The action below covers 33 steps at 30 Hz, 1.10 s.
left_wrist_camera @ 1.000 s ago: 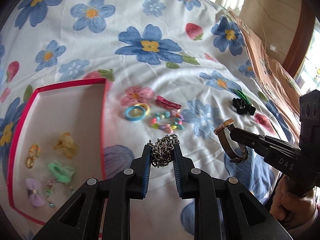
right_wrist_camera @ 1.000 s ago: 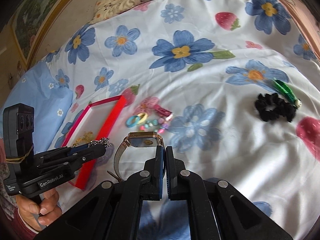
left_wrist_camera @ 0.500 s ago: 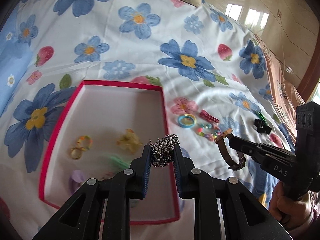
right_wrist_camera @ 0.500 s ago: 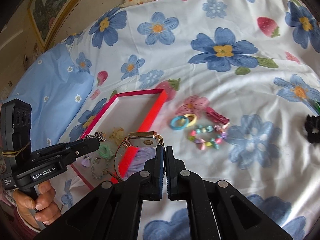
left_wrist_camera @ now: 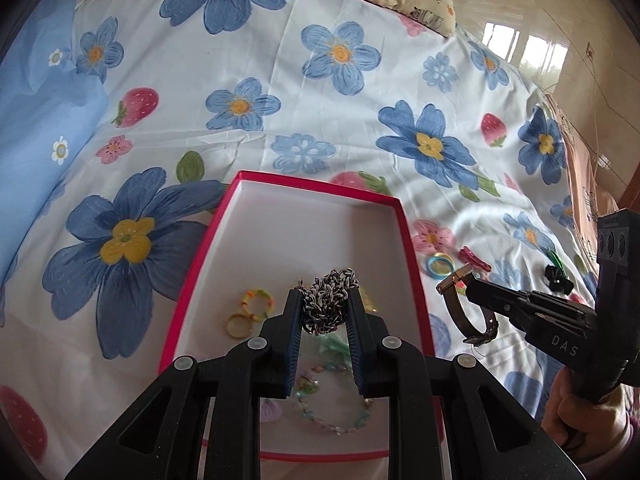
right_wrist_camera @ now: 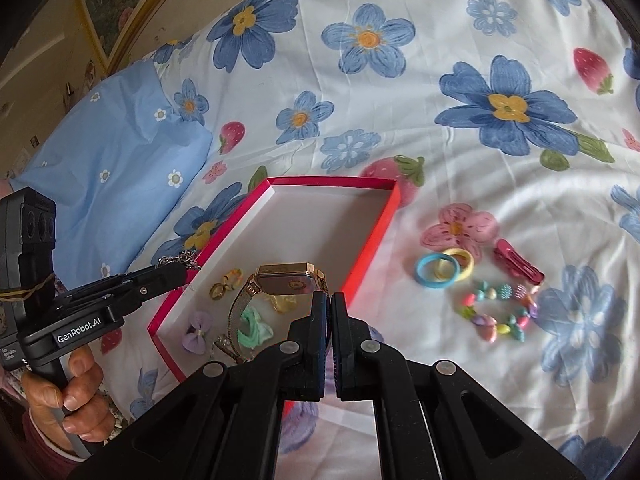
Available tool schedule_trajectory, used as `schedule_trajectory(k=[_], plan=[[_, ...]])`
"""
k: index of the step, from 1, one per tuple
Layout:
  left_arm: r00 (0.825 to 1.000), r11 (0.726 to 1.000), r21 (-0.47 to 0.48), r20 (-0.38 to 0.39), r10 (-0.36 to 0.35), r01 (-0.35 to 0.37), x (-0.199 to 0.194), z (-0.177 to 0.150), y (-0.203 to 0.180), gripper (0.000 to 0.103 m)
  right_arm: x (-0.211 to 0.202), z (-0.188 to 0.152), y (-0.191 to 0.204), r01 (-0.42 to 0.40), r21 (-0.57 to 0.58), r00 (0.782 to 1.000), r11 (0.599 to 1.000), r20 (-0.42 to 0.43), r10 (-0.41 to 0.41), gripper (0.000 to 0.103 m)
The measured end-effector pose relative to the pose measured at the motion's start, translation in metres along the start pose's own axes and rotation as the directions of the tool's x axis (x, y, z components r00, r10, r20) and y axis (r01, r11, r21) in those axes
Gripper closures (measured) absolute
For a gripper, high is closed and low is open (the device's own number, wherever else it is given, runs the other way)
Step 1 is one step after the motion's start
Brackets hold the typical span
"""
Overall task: Organize jewelry
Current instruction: 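Carry the silver chain and gold watch into the box and open both tools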
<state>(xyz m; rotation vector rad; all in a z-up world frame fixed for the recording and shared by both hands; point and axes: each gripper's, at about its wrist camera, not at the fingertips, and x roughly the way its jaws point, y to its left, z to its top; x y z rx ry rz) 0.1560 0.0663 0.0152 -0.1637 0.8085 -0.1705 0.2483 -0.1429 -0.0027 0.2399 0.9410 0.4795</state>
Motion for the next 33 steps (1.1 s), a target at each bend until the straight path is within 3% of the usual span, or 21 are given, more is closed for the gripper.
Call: schedule_trajectory(k=[16,25,33], plan=[[0.999,0.999,-0.01,-0.021,0.041,-0.041,0.038,0.021,0.018,0.083,0.041,0.027,0.004,-0.008,-0.017,1.0,1.0,-0.023,0.008,0.101],[0.992,0.995,-0.008,-0.071,0.1,-0.101,0.094,0.049,0.031,0.083,0.084,0.051,-0.001,0.023,-0.028,0.998,0.999,-0.054,-0.025,0.101],[0.98,0.99,0.011,-0.139,0.143,-0.143,0.142,0.055,0.035,0.083,0.123,0.051,0.004,0.057,-0.085,0.991,0.995,-0.113,-0.067,0.101]])
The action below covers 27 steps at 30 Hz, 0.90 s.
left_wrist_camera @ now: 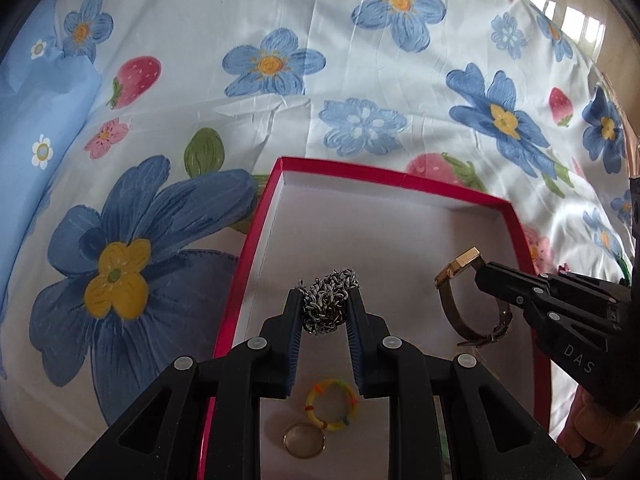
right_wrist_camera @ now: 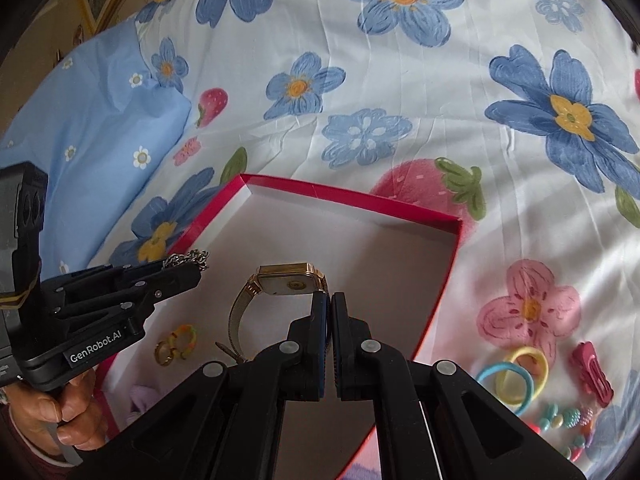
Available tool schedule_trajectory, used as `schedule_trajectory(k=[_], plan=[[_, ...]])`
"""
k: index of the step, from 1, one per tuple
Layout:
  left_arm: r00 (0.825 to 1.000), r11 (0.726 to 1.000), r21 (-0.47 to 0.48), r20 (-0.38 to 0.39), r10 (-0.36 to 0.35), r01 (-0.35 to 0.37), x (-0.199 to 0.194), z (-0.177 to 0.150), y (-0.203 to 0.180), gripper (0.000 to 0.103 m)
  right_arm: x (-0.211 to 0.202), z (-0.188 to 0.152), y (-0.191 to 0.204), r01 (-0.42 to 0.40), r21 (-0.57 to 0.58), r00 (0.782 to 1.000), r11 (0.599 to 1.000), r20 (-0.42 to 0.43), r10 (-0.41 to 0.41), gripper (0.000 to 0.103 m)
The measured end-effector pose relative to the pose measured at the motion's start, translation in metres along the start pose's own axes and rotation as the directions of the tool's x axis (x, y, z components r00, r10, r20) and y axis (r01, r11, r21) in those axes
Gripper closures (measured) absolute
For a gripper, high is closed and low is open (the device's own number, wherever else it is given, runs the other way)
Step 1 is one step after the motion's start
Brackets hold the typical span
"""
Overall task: Organize jewelry
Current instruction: 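Carry the silver chain and gold watch into the box and open both tools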
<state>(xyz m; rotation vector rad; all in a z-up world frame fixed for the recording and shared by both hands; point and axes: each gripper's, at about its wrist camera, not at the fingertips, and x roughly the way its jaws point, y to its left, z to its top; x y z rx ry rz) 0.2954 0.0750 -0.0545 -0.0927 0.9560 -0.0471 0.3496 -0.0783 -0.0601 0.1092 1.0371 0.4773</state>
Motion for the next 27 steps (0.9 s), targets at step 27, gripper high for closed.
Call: schedule_trajectory(k=[27], plan=[[0.996,0.996,0.033,-0.027,0.08,-0.079,0.007,0.003,-0.01,0.059,0.004,0.001,0.005,0.031,-0.059,0.999,0.998,-0.017,-0.032,0.082]])
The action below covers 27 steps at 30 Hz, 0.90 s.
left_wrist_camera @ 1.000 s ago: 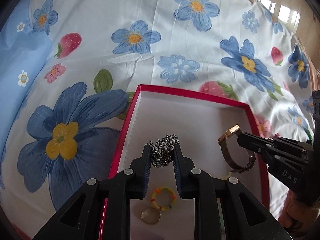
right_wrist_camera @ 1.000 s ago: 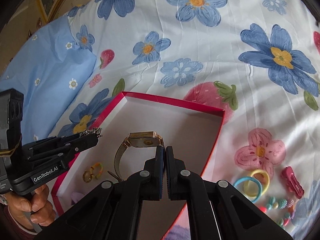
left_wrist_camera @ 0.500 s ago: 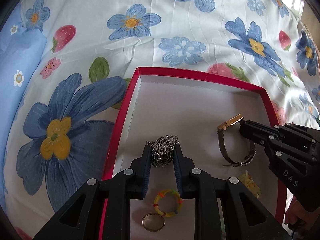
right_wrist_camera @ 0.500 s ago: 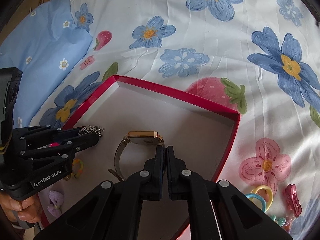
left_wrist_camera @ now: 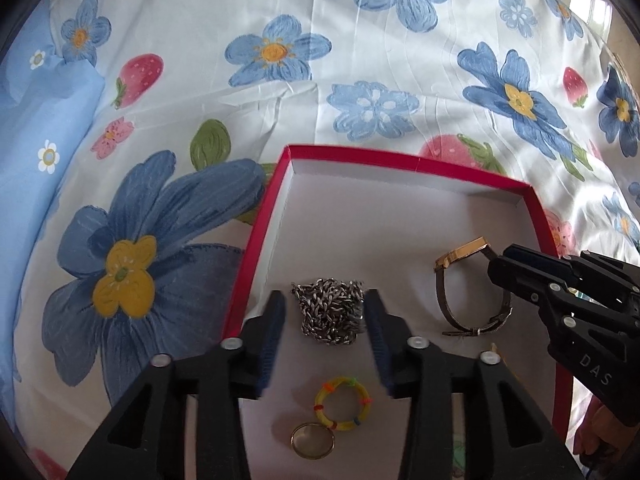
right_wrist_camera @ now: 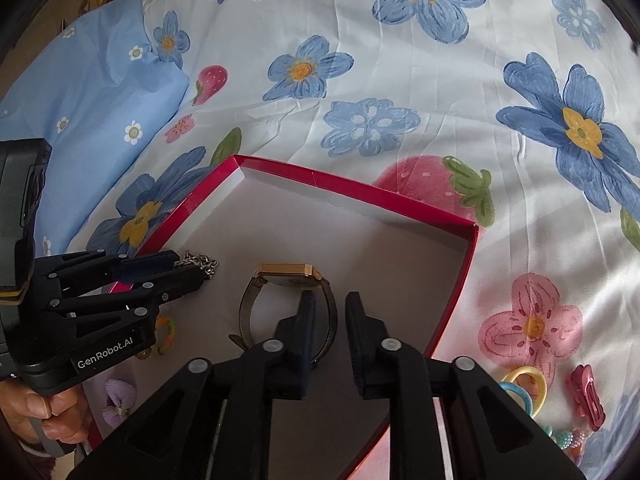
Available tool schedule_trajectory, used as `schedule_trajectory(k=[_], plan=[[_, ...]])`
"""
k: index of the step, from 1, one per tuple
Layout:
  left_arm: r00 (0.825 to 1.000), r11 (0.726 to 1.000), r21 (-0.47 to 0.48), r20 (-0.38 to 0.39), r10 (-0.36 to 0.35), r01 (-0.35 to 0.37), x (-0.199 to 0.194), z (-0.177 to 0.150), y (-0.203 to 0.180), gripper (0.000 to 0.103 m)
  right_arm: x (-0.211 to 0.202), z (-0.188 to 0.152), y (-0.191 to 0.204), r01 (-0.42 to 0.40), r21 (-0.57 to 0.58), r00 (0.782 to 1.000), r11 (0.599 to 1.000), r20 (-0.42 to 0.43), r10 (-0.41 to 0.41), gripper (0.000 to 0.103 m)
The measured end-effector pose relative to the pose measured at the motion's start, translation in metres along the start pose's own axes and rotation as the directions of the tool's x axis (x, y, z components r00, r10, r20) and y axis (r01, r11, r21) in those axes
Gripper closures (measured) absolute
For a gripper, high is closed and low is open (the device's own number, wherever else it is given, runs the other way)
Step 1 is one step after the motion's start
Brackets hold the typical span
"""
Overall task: Organize jewelry
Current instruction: 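Carry the silver chain and gold watch into the box and open both tools, then grasp the pastel bead bracelet with the left tool while the right tool grasps the pink hair clip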
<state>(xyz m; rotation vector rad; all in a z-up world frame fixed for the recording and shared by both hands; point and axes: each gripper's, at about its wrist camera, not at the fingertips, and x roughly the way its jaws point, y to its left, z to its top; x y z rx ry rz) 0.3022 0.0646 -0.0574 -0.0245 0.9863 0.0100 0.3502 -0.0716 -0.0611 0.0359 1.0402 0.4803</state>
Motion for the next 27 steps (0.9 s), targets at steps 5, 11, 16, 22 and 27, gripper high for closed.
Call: schedule_trajectory(k=[5,11,16,22,27], plan=[[0.999,1.0,-0.003,0.039,0.003,-0.003,-0.022,-0.004,0.0,0.048,-0.019,-0.001,-0.001,-0.02,0.023,0.999,1.0,0.041,0.019,0.082],[0.996,0.999,-0.046,0.083,-0.007,0.011,-0.054,-0.022,0.004,0.037,-0.052,-0.014,-0.013,-0.036,0.073,0.995,0.997,0.094,0.029,0.057],[0.994,0.995,-0.091,0.098,-0.041,0.05,-0.077,-0.039,0.005,0.033,-0.075,-0.036,-0.032,-0.03,0.132,0.994,0.991,0.111,0.015,0.057],[0.992,0.99,-0.116,0.112,-0.065,0.078,-0.097,-0.059,-0.001,0.028,-0.109,-0.067,-0.056,-0.007,0.2,0.99,0.98,0.138,-0.021,0.05],[0.99,0.989,-0.107,0.109,-0.085,0.097,-0.104,-0.068,-0.012,0.027,-0.128,-0.088,-0.074,0.02,0.252,0.988,0.968,0.142,-0.057,0.048]])
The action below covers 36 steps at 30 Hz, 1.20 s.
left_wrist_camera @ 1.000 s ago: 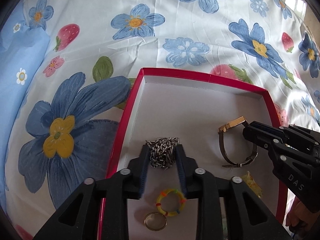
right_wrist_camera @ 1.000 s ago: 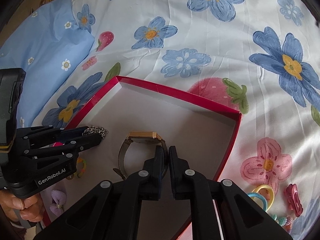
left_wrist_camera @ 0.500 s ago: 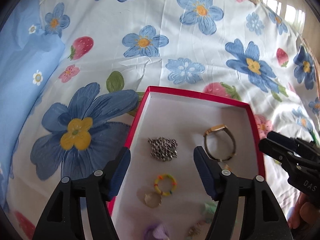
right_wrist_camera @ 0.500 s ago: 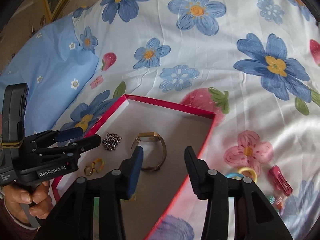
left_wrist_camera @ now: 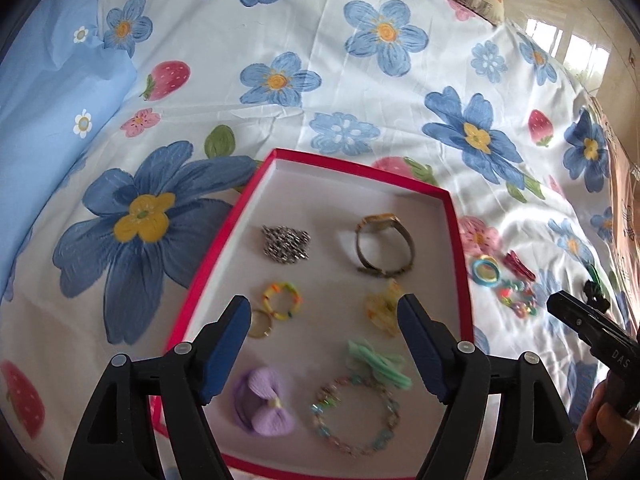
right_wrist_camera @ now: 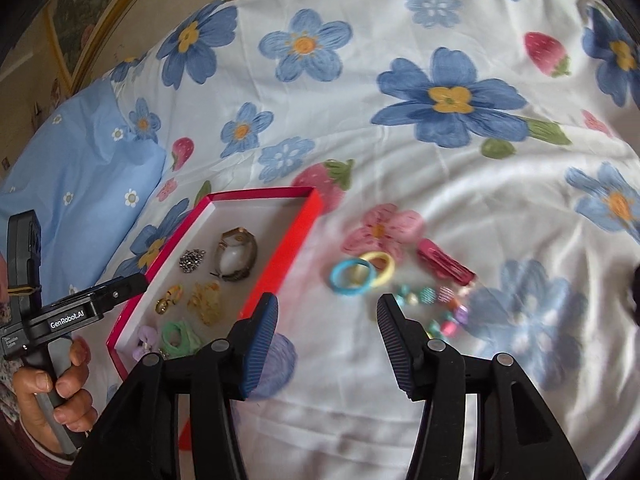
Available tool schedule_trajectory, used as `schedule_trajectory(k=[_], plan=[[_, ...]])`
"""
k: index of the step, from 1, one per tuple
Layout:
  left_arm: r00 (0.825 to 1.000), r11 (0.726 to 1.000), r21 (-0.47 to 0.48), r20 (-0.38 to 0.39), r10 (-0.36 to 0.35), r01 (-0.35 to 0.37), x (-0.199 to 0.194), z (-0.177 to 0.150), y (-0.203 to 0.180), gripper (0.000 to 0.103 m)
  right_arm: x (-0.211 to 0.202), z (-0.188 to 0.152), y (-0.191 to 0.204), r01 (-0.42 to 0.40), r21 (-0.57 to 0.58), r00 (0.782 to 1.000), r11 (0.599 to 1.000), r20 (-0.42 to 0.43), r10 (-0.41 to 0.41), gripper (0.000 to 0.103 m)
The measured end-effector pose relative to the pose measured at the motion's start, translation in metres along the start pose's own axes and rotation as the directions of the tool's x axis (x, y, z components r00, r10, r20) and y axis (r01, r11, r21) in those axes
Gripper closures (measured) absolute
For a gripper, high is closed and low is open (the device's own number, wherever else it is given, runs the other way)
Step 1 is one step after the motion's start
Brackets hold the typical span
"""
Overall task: Organize jewelry
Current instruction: 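Grasp the pastel bead bracelet with the left tool while the right tool grasps the pink hair clip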
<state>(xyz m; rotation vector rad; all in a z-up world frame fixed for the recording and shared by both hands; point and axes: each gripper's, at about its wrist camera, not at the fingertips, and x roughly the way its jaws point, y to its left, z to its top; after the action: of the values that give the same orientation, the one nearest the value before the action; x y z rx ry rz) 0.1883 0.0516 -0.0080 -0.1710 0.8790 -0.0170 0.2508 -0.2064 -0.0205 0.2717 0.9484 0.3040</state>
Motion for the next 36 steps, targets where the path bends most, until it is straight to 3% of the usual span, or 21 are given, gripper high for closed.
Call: schedule_trajectory(k=[12,23,34,36], plan=[[0.998,0.996,0.064,-0.015,-0.055,0.056,-0.012,-0.01,-0.03,0.027,-0.027,-0.024,-0.034,0.048,0.062,0.999,0.997,0.001,-0.049,0.048],[0.996,0.98,0.179,-0.026,-0.086,0.089,-0.01,-0.005,-0.073,0.027,-0.036,-0.018,-0.061,0.067,0.079,0.998,0.995,0.018,-0.068,0.048],[0.992,0.967,0.223,-0.062,-0.109,0.12,0.01,0.0,-0.101,0.027,0.016,0.022,-0.07,0.055,-0.041,0.997,0.998,-0.051,-0.057,0.049],[0.991,0.964,0.233,-0.071,-0.113,0.127,0.015,0.0,-0.106,0.027,0.029,0.027,-0.072,0.057,-0.058,0.996,0.997,-0.072,-0.061,0.055]])
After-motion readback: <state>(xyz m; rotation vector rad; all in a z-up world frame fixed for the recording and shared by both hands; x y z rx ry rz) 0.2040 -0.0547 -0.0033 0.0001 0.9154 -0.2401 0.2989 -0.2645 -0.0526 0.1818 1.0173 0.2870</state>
